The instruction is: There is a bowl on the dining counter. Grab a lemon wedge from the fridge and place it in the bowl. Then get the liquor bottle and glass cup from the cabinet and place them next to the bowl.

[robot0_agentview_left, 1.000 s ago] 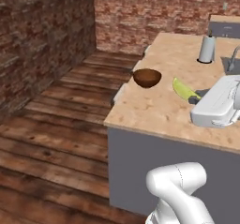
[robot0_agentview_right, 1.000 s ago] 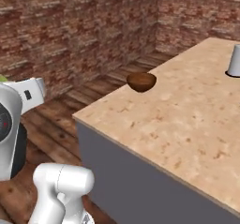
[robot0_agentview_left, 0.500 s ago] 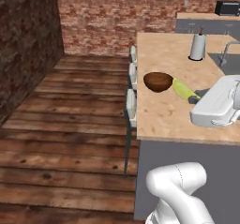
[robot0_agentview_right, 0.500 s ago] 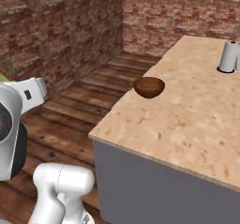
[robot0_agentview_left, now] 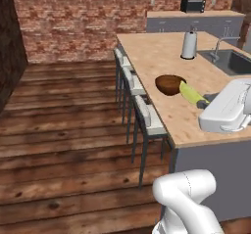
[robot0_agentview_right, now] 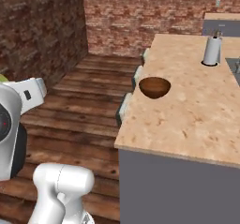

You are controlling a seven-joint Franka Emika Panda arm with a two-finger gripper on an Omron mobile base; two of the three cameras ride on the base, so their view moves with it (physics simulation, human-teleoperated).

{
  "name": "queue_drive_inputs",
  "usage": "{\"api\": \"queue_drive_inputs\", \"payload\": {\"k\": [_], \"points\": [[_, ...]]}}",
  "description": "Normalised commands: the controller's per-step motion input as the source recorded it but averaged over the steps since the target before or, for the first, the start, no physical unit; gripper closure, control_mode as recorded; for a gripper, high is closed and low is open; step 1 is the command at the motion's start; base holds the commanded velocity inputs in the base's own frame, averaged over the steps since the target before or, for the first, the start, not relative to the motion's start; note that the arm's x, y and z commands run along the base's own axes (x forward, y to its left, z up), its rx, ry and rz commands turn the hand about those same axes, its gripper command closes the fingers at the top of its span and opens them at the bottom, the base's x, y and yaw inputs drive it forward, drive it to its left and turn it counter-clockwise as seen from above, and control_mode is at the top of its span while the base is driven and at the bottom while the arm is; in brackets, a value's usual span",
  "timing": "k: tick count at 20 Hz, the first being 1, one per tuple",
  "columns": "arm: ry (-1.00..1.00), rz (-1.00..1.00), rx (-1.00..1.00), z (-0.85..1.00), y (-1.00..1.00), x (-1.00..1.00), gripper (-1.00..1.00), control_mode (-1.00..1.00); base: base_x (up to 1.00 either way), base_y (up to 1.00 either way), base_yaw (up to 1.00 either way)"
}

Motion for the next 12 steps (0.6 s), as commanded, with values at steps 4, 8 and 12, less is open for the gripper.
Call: {"api": "queue_drive_inputs", "payload": {"k": [4,8,12], "points": [[0.0,0.0,0.0,0.0,0.0,0.0,1.0,1.0,0.43,0.78,-0.46],[0.0,0.0,0.0,0.0,0.0,0.0,1.0,1.0,0.49,0.72,-0.48],[0.0,0.0,0.0,0.0,0.0,0.0,1.0,1.0,0.49,0.7,-0.48]]}}
